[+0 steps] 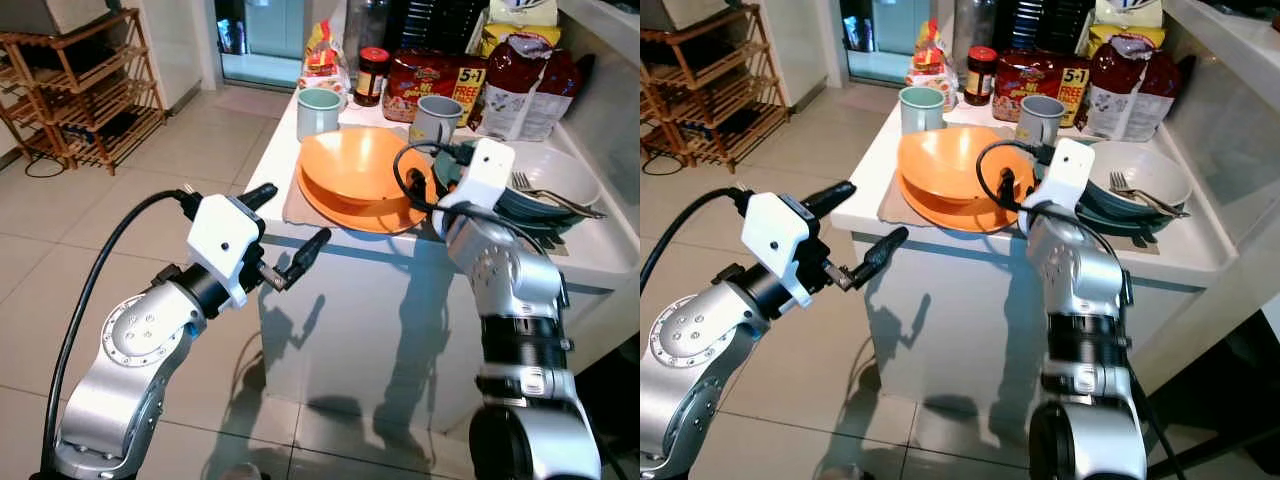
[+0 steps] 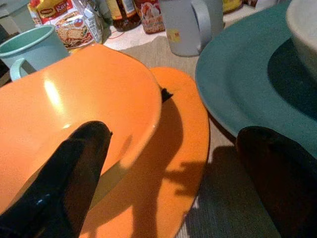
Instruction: Setting the table
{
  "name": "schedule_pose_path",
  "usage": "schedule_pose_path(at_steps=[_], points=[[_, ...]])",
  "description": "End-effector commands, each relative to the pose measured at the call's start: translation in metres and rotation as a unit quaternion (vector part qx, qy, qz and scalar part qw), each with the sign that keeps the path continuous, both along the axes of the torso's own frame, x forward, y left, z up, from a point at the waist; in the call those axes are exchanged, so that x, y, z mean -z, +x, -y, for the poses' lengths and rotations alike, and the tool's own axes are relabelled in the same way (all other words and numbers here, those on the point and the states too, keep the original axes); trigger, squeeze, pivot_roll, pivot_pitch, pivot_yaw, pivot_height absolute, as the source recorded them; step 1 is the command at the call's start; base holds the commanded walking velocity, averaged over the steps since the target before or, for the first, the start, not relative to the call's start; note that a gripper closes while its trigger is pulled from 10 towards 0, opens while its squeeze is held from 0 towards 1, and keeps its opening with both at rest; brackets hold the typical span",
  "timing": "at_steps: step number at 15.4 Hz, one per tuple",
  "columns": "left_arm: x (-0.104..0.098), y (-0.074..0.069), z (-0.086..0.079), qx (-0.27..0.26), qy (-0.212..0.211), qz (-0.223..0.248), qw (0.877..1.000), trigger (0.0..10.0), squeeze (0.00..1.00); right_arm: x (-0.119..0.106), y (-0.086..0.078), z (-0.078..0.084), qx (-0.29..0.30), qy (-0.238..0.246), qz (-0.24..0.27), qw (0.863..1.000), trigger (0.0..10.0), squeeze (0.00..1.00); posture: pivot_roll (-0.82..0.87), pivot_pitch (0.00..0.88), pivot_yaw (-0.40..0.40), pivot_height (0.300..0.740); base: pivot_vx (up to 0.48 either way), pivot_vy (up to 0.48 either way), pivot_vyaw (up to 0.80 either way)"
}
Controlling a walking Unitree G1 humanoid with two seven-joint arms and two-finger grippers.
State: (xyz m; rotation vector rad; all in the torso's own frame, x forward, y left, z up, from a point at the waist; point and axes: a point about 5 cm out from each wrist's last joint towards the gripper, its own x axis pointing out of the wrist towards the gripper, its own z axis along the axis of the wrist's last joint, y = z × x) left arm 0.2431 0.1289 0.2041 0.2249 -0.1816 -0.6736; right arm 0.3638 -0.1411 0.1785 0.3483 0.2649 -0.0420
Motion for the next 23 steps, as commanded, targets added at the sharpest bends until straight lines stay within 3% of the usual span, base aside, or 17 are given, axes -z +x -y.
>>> schedule_pose_path(at_steps=[1,3,5,6,8,23], points=[[-0.002,-0.003,0.002,0.009,0.004,0.001,1.0,10.0,0.0,0.004,0.003,-0.002,-0.007,0.028,-0.012,1.0,10.0,0.0,0.13,0.0,-0.061,0.74,0.0,0.0,0.0],[-0.002,-0.003,0.002,0.01,0.004,0.0,1.0,10.0,0.0,0.002,0.005,-0.004,-0.014,0.059,-0.012,0.998,10.0,0.0,0.13,0.0,-0.062,0.74,0.0,0.0,0.0],[-0.002,-0.005,0.002,0.012,0.007,-0.002,1.0,10.0,0.0,-0.002,0.008,-0.007,-0.018,0.132,-0.008,0.991,10.0,0.0,0.13,0.0,-0.059,0.74,0.0,0.0,0.0],[-0.002,-0.005,0.002,0.015,0.008,-0.003,1.0,10.0,0.0,-0.002,0.008,-0.007,-0.015,0.157,-0.01,0.987,7.5,0.0,0.13,0.0,-0.058,0.74,0.0,0.0,0.0],[-0.002,-0.005,0.003,0.016,0.009,-0.003,1.0,10.0,0.0,-0.002,0.008,-0.006,-0.015,0.165,-0.01,0.986,0.0,0.0,0.13,0.0,-0.057,0.74,0.0,0.0,0.0],[0.0,-0.008,0.004,0.024,0.011,-0.012,1.0,10.0,0.0,0.008,0.004,-0.011,-0.024,0.222,-0.032,0.974,0.0,0.0,0.13,0.0,-0.054,0.74,0.0,0.0,0.0]])
